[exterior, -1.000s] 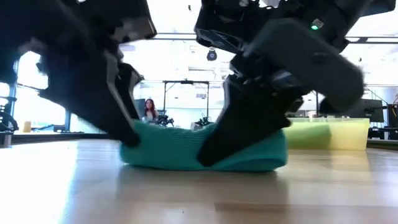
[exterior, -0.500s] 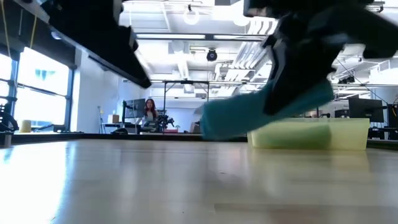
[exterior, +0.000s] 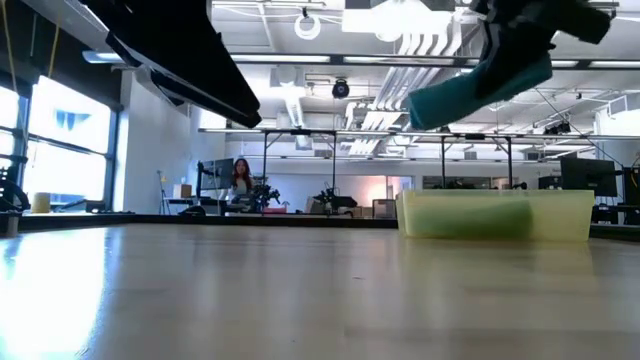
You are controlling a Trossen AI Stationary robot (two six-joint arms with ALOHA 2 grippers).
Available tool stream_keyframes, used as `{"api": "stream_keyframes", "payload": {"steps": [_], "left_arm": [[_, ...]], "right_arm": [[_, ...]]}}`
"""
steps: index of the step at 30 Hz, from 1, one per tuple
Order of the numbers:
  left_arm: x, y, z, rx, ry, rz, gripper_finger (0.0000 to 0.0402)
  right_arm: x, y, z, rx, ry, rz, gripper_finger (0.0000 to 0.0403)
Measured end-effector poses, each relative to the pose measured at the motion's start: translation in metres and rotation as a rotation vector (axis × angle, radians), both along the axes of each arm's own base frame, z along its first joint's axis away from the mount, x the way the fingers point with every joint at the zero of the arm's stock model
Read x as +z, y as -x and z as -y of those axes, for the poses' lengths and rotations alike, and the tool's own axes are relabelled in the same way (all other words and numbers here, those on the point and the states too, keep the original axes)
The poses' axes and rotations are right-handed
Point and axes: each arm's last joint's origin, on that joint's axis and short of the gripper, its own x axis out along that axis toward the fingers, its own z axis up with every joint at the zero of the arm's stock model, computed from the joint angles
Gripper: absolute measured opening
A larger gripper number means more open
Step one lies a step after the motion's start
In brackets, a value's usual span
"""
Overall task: Roll microfiber towels into tight, uniform cylinder then place into a basket
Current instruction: Put the blue towel into the bin
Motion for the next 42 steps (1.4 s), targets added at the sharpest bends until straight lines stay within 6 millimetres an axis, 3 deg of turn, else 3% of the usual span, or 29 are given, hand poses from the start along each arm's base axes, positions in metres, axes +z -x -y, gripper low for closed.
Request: {"api": "stream_keyframes", "payload": {"steps": [4, 11, 16, 22, 27, 42], "left_arm": [[0.001, -0.001, -0.001, 0.024, -0.02, 0.024, 0.0135], [0.002, -0.003, -0.006, 0.057, -0.054, 0.037, 0.0135], [0.002, -0.006, -0.014, 0.078, -0.059, 0.036, 0.0135], [0.002, -0.011, -0.025, 0.107, -0.054, 0.037, 0.0135], [0.002, -0.013, -0.032, 0.116, -0.066, 0.03, 0.0135], [0.002, -0.014, -0.036, 0.088, -0.069, 0.009, 0.0135]], "right_arm": [[0.001, 0.03, 0.034, -0.062, 0.005, 0.056, 0.0003], [-0.042, 0.069, 0.086, -0.065, 0.003, 0.18, 0.0003], [-0.061, 0.07, 0.119, -0.086, -0.039, 0.32, 0.0003], [-0.078, 0.071, 0.152, -0.219, -0.137, 0.323, 0.0003], [-0.088, 0.068, 0.166, -0.213, -0.243, 0.281, 0.0003], [-0.106, 0.059, 0.184, -0.208, -0.26, 0.222, 0.0003]]}}
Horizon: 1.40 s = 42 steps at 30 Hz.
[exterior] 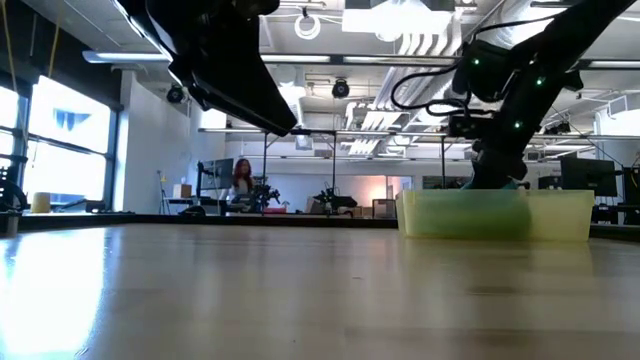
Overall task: Roll microfiber towels into tight, uniform cylinder then place into a basket
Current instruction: Put the blue towel into the bin, then return to Home Position
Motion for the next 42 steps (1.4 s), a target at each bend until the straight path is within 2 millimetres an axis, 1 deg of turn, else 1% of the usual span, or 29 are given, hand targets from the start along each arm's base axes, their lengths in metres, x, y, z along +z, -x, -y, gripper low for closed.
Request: {"api": "stream_keyframes", "payload": {"steps": [3, 6, 8, 12, 14, 16, 18, 20, 24, 27, 31, 34, 36, 38, 42], "left_arm": [[0.0, 0.0, 0.0, 0.0, 0.0, -0.001, 0.0135], [0.0, 0.0, 0.0, -0.001, 0.0, -0.002, 0.0135], [0.0, 0.0, 0.0, -0.001, -0.001, -0.004, 0.0135], [0.0, 0.0, 0.0, -0.001, -0.001, -0.004, 0.0135], [0.0, 0.0, 0.0, -0.001, -0.001, -0.004, 0.0135], [0.0, 0.0, 0.0, -0.001, -0.002, -0.005, 0.0135], [0.0, 0.0, 0.0, -0.009, -0.009, -0.008, 0.0135], [0.0, 0.0, 0.0, -0.021, -0.022, -0.014, 0.0135], [0.0, 0.0, 0.0, -0.023, -0.024, -0.015, 0.0135], [0.0, 0.0, 0.0, -0.021, -0.025, -0.014, 0.0135], [0.003, 0.002, -0.001, -0.029, -0.038, -0.018, 0.0135], [0.017, 0.009, -0.003, -0.083, -0.061, -0.025, 0.0135], [0.03, 0.018, -0.005, -0.115, -0.069, -0.039, 0.0135], [0.043, 0.029, -0.009, -0.13, -0.079, -0.056, 0.0135], [0.065, 0.057, -0.018, -0.134, -0.095, -0.109, 0.0135]], "right_arm": [[-0.004, -0.002, 0.0, 0.01, -0.019, -0.003, 0.001], [-0.004, -0.004, 0.001, 0.014, -0.02, 0.008, 0.004], [-0.004, -0.004, 0.001, 0.015, -0.018, 0.011, 0.0075], [-0.004, -0.004, 0.001, 0.034, -0.012, 0.004, 0.0157], [-0.003, -0.004, 0.001, 0.008, -0.027, 0.01, 0.0197], [0.002, -0.005, 0.001, -0.034, -0.053, 0.016, 0.0228], [0.011, -0.008, 0.002, -0.08, -0.083, 0.019, 0.0247], [0.022, -0.011, 0.002, -0.094, -0.102, 0.014, 0.0254], [0.048, -0.02, -0.003, -0.062, -0.107, 0.003, 0.0257], [0.071, -0.03, -0.01, -0.052, -0.112, 0.053, 0.0258], [0.1, -0.043, -0.027, 0.017, -0.113, 0.125, 0.0258], [0.117, -0.051, -0.046, 0.123, -0.157, 0.186, 0.0258], [0.123, -0.053, -0.06, 0.18, -0.199, 0.236, 0.0257], [0.123, -0.055, -0.074, 0.234, -0.218, 0.276, 0.0254], [0.103, -0.054, -0.103, 0.307, -0.271, 0.334, 0.0245]]}}
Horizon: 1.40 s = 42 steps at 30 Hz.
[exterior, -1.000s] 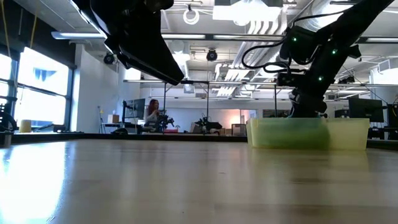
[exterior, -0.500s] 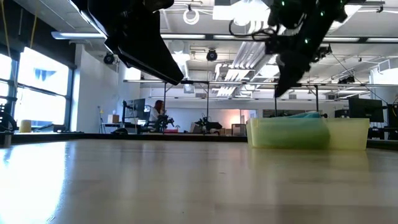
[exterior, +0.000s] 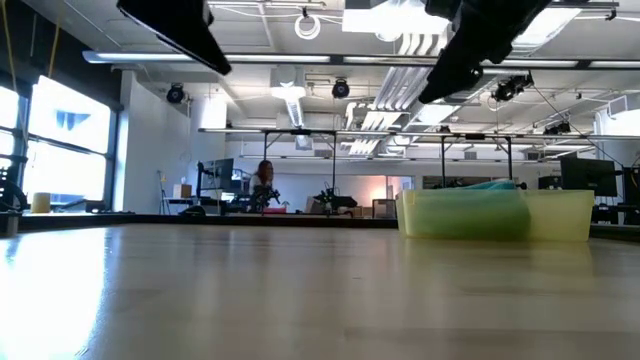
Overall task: Roll microfiber towels into tight, uniform cylinder then place into a basket
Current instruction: Return to Home Position
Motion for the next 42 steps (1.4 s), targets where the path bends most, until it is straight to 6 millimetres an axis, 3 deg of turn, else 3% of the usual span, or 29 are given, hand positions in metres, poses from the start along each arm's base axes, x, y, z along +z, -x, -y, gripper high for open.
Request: {"api": "stream_keyframes", "payload": {"steps": [7, 13, 21, 33, 38, 42], "left_arm": [[0.03, 0.04, -0.015, 0.005, -0.013, -0.022, 0.0135], [0.04, 0.065, -0.025, 0.045, -0.042, -0.054, 0.0135], [0.043, 0.071, -0.027, 0.068, -0.027, -0.046, 0.0135], [0.044, 0.07, -0.029, 0.163, -0.079, 0.005, 0.0135], [0.045, 0.069, -0.03, 0.189, -0.112, 0.025, 0.0135], [0.044, 0.068, -0.028, 0.14, -0.038, 0.011, 0.0135]], "right_arm": [[-0.046, 0.007, -0.044, 0.09, -0.141, 0.221, 0.0238], [-0.081, 0.028, -0.058, 0.053, -0.156, 0.359, 0.0238], [-0.109, 0.051, -0.05, -0.058, -0.142, 0.475, 0.0238], [-0.152, 0.091, -0.028, -0.279, -0.196, 0.463, 0.0238], [-0.159, 0.097, -0.025, -0.329, -0.196, 0.452, 0.0238], [-0.159, 0.097, -0.024, -0.328, -0.175, 0.448, 0.0238]]}}
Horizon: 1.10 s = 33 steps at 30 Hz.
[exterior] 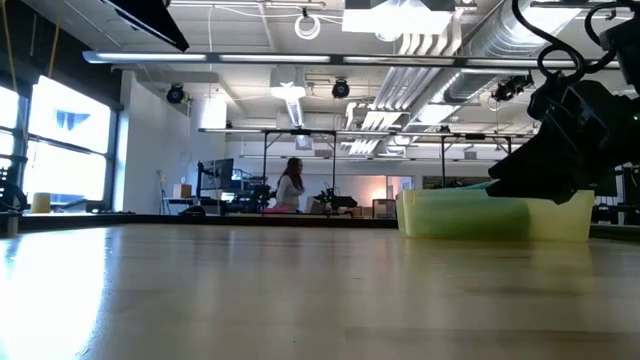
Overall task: Roll microfiber towels into tight, uniform cylinder then place into a basket
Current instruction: Return to Home Position
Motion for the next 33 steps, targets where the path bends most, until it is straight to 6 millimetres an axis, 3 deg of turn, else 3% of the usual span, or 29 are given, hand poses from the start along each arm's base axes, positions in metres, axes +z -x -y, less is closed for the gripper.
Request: {"api": "stream_keyframes", "payload": {"steps": [5, 16, 21, 26, 33], "left_arm": [[0.0, -0.002, 0.004, -0.067, 0.101, -0.002, 0.0135], [0.002, -0.007, 0.003, -0.084, 0.161, 0.033, 0.0135], [0.001, -0.013, -0.014, -0.004, 0.169, 0.064, 0.0135], [-0.011, -0.02, -0.046, 0.122, 0.197, 0.14, 0.0135], [-0.033, -0.002, -0.089, 0.287, 0.198, 0.527, 0.0135]], "right_arm": [[-0.001, 0.0, -0.001, 0.016, -0.025, -0.006, 0.0238], [-0.004, 0.001, -0.007, 0.305, 0.083, -0.088, 0.0238], [-0.004, 0.001, -0.007, 0.343, 0.135, -0.097, 0.0238], [-0.004, 0.001, -0.007, 0.345, 0.13, -0.099, 0.0238], [-0.004, 0.001, -0.007, 0.345, 0.131, -0.101, 0.0238]]}}
